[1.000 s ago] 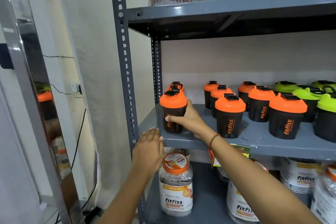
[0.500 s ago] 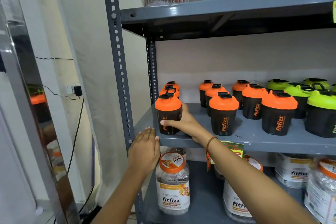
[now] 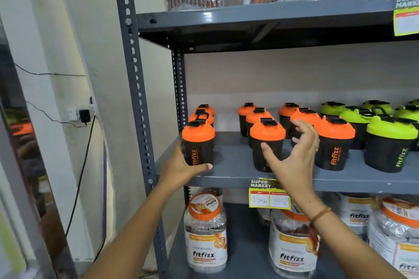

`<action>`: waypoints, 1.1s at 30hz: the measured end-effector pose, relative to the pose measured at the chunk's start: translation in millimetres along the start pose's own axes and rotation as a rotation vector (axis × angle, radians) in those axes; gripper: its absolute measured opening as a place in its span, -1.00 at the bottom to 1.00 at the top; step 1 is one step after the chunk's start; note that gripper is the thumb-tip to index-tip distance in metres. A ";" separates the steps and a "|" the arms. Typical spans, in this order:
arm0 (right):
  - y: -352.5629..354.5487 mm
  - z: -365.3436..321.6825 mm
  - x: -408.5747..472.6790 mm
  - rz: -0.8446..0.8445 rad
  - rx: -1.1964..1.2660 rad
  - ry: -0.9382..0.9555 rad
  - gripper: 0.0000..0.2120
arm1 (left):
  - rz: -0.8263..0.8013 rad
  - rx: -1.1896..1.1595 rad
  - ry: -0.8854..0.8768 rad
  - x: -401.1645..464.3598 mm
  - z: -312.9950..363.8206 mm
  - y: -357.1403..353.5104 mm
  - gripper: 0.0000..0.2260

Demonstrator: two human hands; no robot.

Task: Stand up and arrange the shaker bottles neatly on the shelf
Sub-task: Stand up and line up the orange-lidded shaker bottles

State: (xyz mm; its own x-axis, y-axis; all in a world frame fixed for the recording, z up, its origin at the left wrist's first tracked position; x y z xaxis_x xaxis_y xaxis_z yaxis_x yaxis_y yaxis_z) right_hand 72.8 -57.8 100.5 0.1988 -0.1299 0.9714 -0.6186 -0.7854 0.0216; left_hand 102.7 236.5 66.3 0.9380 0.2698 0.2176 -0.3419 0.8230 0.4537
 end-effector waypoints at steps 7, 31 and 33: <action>-24.7 69.5 -14.2 -0.709 0.086 -0.482 0.13 | -0.072 0.077 0.050 19.3 -4.0 -7.5 -0.24; -37.7 75.8 -17.7 -0.817 0.359 -0.550 -0.29 | 0.342 0.268 0.040 -6.0 0.6 -13.3 -0.34; -37.8 73.8 -17.4 -0.820 0.346 -0.535 -0.32 | 0.347 0.265 0.032 -7.1 1.0 -13.5 -0.34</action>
State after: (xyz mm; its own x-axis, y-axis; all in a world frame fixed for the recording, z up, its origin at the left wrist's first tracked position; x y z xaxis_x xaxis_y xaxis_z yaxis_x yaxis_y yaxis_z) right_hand 148.8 -70.5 65.4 0.8240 0.3370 0.4554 0.0940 -0.8740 0.4768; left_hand 100.6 223.0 59.5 0.7646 0.5267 0.3715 -0.6363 0.5251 0.5651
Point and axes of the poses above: each hand's wrist, its own x-axis towards the middle knuckle, its own y-axis out of the back of the hand, z = x × y, the point moved 5 cm from there along x, towards the middle knuckle, and after that the axes turned 11 degrees about y, right-handed, at the moved point
